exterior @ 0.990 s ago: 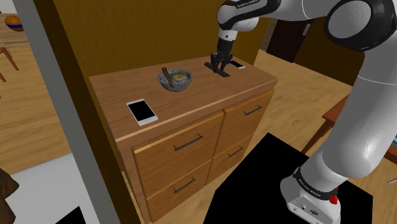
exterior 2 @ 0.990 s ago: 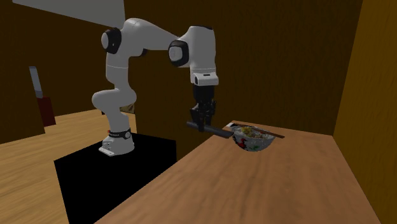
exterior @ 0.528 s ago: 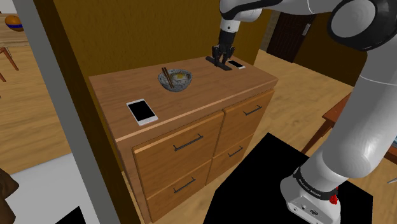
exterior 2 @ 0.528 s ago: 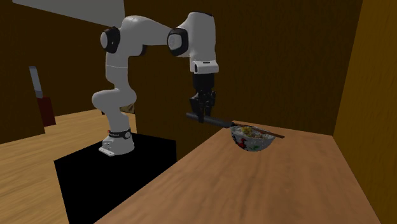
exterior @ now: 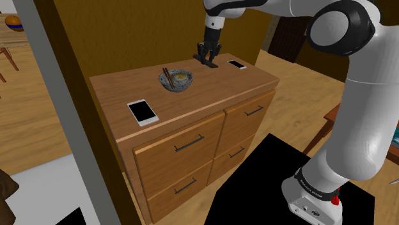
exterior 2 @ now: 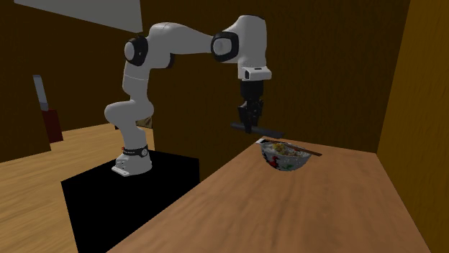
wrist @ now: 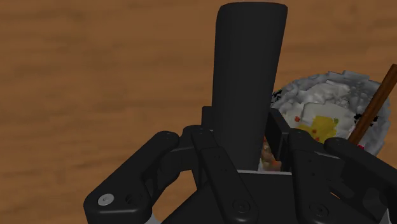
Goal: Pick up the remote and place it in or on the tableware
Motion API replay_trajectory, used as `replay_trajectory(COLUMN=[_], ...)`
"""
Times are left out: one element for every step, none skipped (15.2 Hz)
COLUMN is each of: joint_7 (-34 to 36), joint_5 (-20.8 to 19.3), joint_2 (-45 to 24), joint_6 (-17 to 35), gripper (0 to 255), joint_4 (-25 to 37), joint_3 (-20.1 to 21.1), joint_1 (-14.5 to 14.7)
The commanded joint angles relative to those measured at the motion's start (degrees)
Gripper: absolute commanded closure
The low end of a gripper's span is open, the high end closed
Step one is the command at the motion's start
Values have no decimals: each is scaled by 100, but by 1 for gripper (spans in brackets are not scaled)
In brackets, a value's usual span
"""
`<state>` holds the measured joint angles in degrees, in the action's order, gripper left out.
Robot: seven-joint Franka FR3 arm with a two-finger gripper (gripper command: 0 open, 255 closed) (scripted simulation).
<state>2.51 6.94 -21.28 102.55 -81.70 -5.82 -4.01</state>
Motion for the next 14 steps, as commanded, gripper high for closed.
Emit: replay_trajectory(joint_7=[216, 316, 415, 513, 611, 709, 807, 907, 1009, 1087, 1076, 1065, 1056, 1046], joint_5=[-2, -3, -5, -8, -10, -13, -17, -20, -22, -24, -24, -24, -24, -24], joint_2=[-266, -434, -611, -801, -1006, -1229, -1475, -1756, -2090, -2397, -2335, -2280, -2241, -2206], joint_6=[-76, -146, -225, -315, -417, -536, -674, -842, -1055, -1264, -1140, -1022, -917, -814], gripper=[255, 255, 255, 255, 255, 255, 255, 255, 255, 255, 255, 255, 255, 255], joint_4=[366, 612, 877, 1165, 1480, 1830, 2223, 2679, 3234, 3757, 3571, 3398, 3253, 3114], joint_3=[69, 99, 128, 156, 182, 207, 231, 254, 277, 294, 292, 289, 288, 286], joint_1=[126, 184, 240, 296, 350, 404, 456, 507, 554, 583, 590, 597, 603, 608])
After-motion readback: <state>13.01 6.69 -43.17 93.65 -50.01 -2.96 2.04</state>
